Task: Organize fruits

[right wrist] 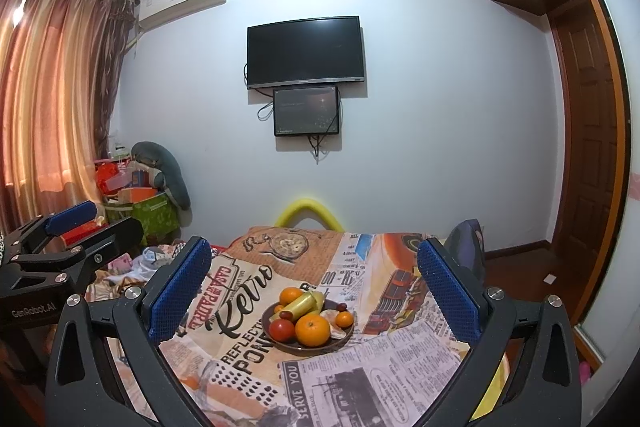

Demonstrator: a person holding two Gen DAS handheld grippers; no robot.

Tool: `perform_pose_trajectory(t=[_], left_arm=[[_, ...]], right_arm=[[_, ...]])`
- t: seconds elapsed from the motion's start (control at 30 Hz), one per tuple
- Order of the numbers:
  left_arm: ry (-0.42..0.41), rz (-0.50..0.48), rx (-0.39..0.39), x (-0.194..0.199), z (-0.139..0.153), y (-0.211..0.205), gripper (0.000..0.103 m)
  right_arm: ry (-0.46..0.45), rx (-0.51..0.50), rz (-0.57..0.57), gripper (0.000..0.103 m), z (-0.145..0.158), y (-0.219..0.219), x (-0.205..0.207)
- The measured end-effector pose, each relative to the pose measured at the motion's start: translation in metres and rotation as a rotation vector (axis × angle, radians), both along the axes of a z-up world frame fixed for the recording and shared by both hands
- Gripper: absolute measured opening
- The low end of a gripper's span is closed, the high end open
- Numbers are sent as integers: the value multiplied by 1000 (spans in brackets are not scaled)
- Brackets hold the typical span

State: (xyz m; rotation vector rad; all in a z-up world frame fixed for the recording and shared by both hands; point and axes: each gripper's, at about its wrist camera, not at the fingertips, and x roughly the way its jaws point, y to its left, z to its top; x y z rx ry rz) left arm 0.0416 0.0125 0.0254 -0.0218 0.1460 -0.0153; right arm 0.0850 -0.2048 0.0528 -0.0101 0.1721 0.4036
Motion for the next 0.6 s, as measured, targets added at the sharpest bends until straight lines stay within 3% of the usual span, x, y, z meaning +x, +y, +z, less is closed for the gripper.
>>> perform_pose_trajectory(t=[0.6], left_arm=[[4,-21,8,-2,-1,-2,102]], right_arm=[[0,2,-3,103,4,0,0]])
